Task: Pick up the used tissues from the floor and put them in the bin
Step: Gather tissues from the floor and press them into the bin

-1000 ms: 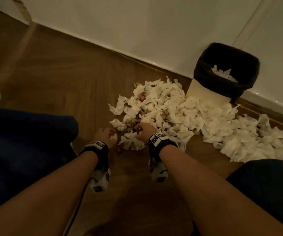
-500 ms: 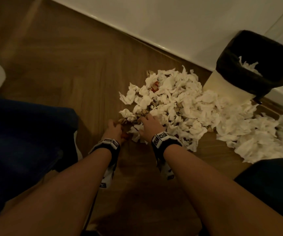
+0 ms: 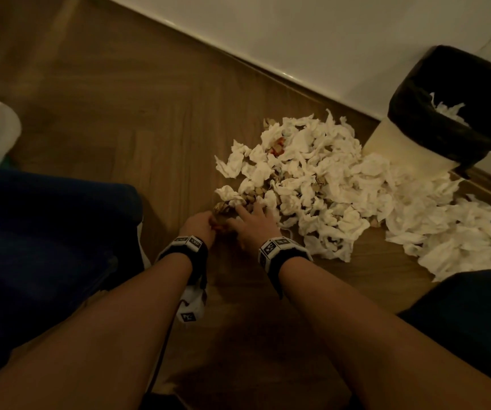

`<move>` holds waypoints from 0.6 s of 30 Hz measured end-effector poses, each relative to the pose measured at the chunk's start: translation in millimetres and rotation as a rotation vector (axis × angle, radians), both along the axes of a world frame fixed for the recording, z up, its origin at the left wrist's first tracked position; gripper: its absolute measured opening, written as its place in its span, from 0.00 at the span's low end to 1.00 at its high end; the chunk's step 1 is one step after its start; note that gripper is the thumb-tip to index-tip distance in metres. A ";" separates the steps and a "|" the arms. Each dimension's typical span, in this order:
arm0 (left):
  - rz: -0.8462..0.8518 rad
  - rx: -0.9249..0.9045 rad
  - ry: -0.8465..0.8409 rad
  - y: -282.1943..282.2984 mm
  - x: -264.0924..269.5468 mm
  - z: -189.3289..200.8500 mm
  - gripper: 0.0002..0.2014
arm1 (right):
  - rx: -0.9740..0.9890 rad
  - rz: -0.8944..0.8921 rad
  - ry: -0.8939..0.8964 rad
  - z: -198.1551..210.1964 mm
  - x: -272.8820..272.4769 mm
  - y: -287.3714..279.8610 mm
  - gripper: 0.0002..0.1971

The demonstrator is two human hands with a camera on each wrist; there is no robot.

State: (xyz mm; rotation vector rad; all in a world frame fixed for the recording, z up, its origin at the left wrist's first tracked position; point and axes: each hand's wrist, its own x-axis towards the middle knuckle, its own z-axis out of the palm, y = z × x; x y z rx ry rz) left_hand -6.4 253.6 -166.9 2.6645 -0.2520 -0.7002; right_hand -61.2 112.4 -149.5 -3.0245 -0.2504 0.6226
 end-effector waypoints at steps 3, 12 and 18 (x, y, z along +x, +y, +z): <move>0.062 -0.016 0.008 5.6 0.4 1.9 0.08 | 0.021 -0.038 0.069 -1.6 0.3 0.2 0.18; 0.212 -0.075 0.019 18.3 3.7 4.0 0.04 | 0.092 -0.029 0.266 -3.0 17.5 8.0 0.17; 0.292 -0.217 0.097 14.7 4.4 13.2 0.03 | 0.533 -0.566 0.038 11.8 33.0 -15.6 0.12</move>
